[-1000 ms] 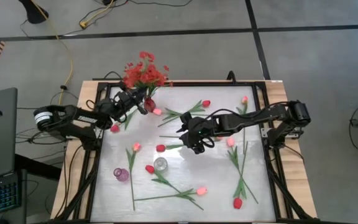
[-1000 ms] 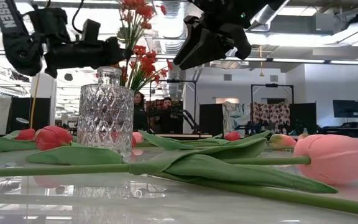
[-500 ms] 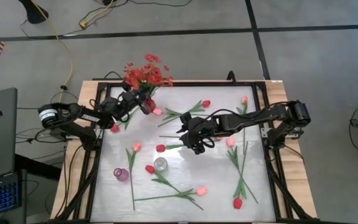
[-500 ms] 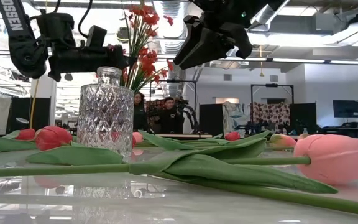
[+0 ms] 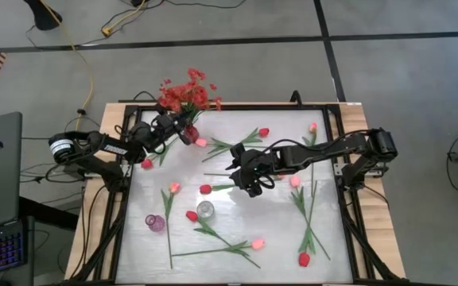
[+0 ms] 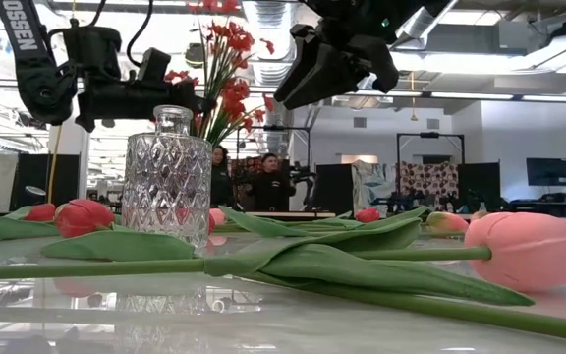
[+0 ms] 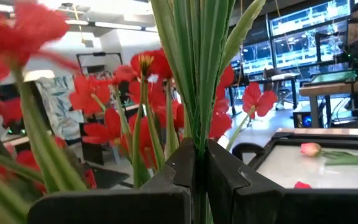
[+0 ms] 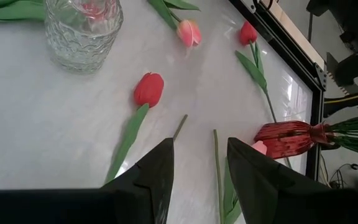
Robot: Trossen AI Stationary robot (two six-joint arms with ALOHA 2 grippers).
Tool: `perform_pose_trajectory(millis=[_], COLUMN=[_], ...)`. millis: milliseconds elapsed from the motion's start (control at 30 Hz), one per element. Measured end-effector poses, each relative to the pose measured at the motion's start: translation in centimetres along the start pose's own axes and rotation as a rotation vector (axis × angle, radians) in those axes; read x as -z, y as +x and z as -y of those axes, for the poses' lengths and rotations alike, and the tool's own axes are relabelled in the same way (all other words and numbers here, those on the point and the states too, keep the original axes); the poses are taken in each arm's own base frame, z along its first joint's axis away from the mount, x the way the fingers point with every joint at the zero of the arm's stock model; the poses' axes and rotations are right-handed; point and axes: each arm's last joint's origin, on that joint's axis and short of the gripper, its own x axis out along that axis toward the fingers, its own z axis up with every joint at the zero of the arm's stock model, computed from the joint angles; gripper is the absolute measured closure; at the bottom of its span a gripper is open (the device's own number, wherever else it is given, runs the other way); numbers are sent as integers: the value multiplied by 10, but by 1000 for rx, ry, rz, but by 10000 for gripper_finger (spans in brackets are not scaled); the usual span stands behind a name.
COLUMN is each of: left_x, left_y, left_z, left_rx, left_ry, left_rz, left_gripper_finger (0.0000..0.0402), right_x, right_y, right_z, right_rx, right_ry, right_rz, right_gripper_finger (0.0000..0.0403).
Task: Sort flowers into vase by color
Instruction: Put the orange flowers into the red vase
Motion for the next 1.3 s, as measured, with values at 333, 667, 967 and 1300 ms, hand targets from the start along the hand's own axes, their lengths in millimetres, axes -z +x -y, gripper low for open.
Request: perform_pose_trajectory(millis=[333, 667, 967, 1300], left_x=[19, 32, 28, 26], left_y=[3, 3, -3, -5], left_z=[4, 6, 5, 10], left_rx=[14, -2, -3, 22], left_ry=[-42, -74, -82, -70], left_rz=[-64, -60, -49, -42], left_gripper_finger=[397, 397, 373, 300], right_x=[0, 0, -1, 0], right_y=[0, 0, 0, 0], right_z=[0, 0, 0, 0], right_rx=[2, 0, 0, 0], right_ry=[7, 7, 7, 7], right_rz=[3, 2, 3, 2], right_gripper_finger=[228, 228, 228, 228])
